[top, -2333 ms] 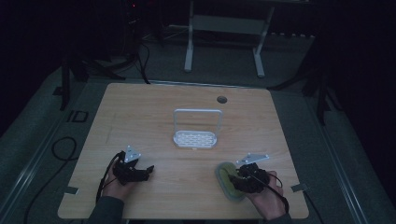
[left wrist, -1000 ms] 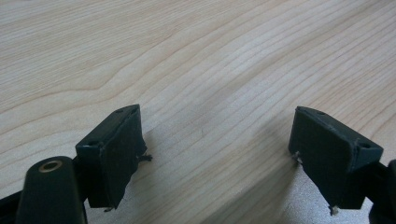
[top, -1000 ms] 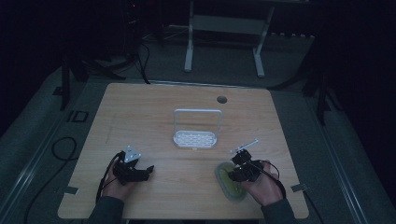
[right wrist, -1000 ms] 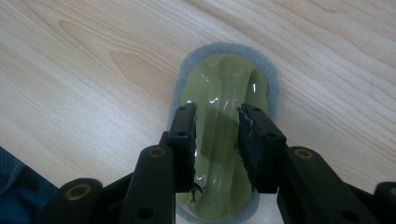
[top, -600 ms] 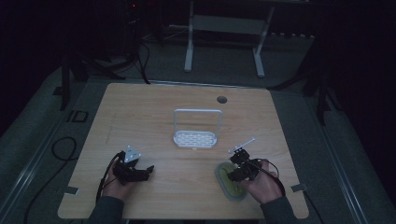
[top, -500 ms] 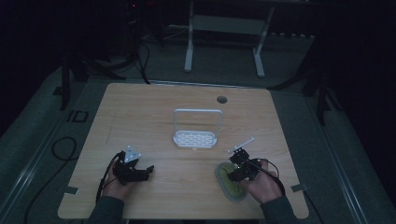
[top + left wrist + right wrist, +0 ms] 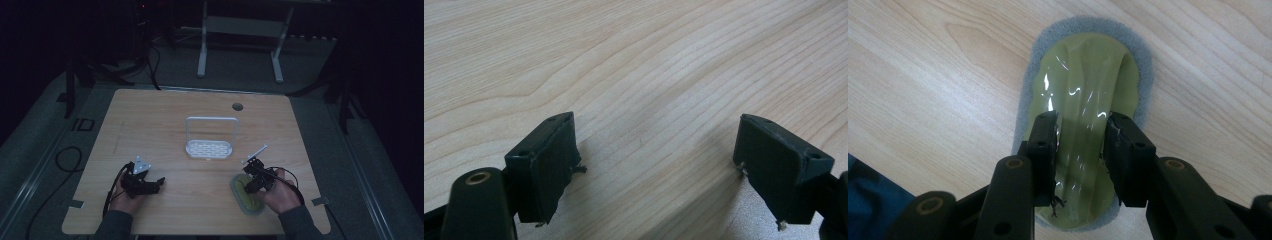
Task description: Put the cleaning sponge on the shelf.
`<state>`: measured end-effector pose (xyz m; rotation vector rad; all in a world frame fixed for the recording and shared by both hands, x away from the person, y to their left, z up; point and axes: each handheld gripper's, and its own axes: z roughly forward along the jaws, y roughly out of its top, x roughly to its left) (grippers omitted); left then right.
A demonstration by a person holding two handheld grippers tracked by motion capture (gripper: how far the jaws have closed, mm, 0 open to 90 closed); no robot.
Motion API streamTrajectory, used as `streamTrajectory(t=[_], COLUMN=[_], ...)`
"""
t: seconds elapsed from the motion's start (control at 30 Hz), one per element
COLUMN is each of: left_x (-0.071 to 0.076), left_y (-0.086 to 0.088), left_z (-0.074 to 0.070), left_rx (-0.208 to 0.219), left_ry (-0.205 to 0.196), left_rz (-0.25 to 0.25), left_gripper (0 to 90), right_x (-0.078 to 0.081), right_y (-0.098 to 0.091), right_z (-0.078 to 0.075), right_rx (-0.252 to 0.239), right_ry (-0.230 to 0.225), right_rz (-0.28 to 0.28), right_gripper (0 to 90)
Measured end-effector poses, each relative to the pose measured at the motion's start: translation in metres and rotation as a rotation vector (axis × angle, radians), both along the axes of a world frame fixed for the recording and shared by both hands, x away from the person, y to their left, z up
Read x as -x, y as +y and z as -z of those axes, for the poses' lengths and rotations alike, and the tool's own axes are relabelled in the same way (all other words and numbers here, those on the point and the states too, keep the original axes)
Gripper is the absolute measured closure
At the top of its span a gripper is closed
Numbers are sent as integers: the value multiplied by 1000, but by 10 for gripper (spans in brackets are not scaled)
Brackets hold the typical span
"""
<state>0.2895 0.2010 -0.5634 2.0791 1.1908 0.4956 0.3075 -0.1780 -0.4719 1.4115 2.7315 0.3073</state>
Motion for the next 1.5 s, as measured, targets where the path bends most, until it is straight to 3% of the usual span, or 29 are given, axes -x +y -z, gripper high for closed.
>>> streamTrajectory(t=[0.17, 0.37, 0.67, 0.83, 0.97, 1.1, 1.33, 1.4, 1.5], left_x=[0, 0, 0, 0, 0, 0, 0, 0, 0], left_y=[0, 0, 0, 0, 0, 0, 0, 0, 0], left_z=[0, 0, 0, 0, 0, 0, 0, 0, 0], left_rx=[1, 1, 2, 0, -1, -1, -1, -1, -1], left_ry=[0, 0, -1, 0, 0, 0, 0, 0, 0], left_rz=[0, 0, 0, 1, 1, 1, 1, 1, 1], left_gripper=[177, 178, 177, 178, 177, 177, 177, 177, 177], right_x=[-2, -2, -2, 0, 4, 7, 8, 7, 6], right_y=[0, 2, 7, 10, 11, 12, 13, 13, 14], right_z=[1, 1, 0, 0, -1, -2, -4, -5, -5], right_rx=[11, 37, 87, 128, 143, 158, 169, 163, 159], right_ry=[29, 24, 17, -14, -56, -86, -139, -152, -161], right_rz=[-15, -42, -125, -240, -378, -465, -555, -612, -621], right_gripper=[675, 710, 710, 713, 716, 717, 717, 717, 717])
